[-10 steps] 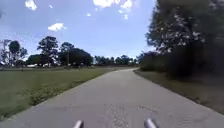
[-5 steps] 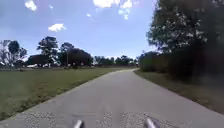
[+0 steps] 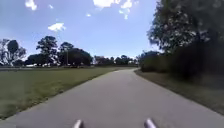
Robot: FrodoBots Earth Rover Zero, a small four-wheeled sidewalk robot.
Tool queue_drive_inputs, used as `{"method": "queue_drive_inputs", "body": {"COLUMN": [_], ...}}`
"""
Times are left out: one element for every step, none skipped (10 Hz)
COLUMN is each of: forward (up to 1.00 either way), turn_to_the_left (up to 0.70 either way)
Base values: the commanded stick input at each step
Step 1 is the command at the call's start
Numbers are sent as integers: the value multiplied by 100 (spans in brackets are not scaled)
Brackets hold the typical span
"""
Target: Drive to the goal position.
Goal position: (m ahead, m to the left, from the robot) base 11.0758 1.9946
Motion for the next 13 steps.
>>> {"method": "queue_drive_inputs", "body": {"forward": [50, 50, 50, 50, 50, 50, 50, 50, 50, 50, 50, 50, 50], "turn_to_the_left": [0, 0, 0, 0, 0, 0, 0, 0, 0, 0, 0, 0, 0]}}
